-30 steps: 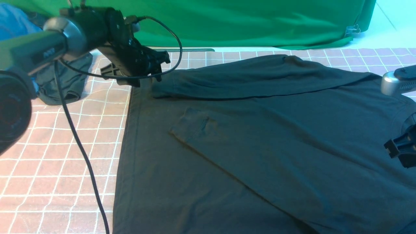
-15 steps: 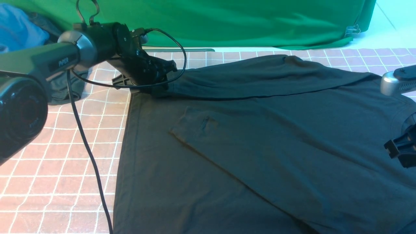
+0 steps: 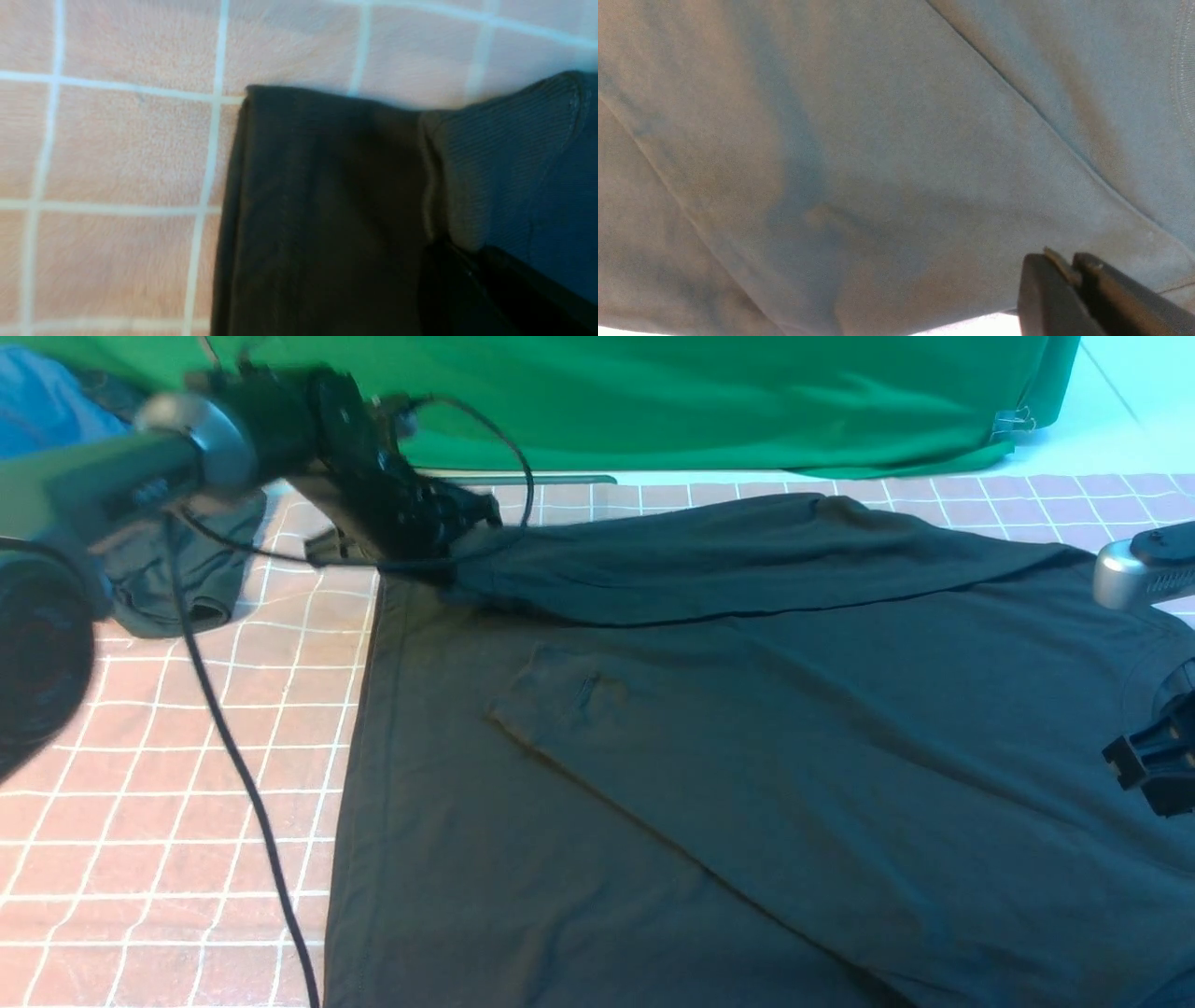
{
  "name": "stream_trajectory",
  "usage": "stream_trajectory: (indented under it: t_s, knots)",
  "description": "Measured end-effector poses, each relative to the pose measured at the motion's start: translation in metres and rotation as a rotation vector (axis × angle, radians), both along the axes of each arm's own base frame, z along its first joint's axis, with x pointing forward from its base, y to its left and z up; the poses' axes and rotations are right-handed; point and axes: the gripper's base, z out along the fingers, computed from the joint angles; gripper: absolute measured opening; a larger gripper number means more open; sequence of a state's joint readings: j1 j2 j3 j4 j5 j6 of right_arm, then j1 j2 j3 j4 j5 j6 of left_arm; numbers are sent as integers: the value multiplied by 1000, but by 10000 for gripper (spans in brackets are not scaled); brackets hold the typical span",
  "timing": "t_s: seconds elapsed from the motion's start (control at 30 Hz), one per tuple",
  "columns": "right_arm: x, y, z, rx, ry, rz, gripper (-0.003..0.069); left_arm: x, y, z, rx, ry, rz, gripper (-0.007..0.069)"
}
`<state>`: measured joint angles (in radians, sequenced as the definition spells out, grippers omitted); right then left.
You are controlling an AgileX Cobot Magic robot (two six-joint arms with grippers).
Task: Fold a long-sleeved shirt over a pink coffee tablecloth.
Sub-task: 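Fold the left side of the dark shirt inward over its body with the left gripper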
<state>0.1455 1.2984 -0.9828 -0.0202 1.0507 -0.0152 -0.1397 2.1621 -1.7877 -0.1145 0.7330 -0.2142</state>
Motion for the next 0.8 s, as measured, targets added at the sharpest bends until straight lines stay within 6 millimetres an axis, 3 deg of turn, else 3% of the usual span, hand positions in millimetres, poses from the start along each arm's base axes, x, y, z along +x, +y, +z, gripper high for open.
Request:
stream_trajectory:
  t_s: [0.1, 0.47, 0.8]
  knots:
    - [0, 0, 0, 0, -4, 3, 111, -11, 0, 28, 1, -14, -19, 31]
    - [3, 1, 1, 2, -38, 13, 127, -52, -7, 95, -117, 36, -95, 31]
    - [13, 2, 5, 18, -156, 16, 144, -87, -11, 127, -150, 135, -141, 31]
